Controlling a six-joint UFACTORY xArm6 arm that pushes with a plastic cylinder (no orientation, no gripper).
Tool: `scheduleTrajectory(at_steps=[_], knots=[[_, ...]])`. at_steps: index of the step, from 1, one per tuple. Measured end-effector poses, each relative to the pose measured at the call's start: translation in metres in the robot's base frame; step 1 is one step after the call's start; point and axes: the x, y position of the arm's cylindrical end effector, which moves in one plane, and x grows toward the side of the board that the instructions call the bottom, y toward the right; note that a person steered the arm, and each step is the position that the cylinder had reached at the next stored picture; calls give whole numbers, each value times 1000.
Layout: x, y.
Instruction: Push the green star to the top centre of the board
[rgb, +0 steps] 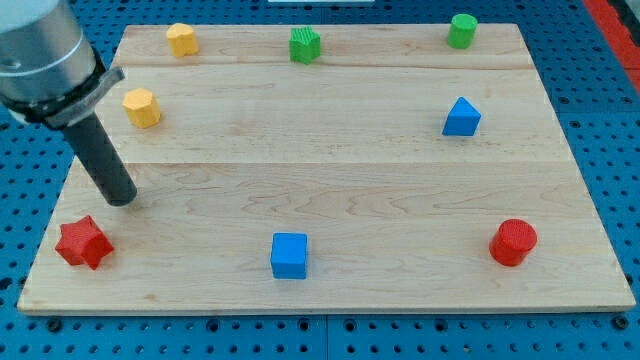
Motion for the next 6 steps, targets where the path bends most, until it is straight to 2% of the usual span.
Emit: scheduleTrajectory(at_steps=[1, 2, 3, 4, 5, 6], knots=[[-15, 6], [-20, 85], [-77, 139], [-152, 161], [-208, 167], [-224, 201]])
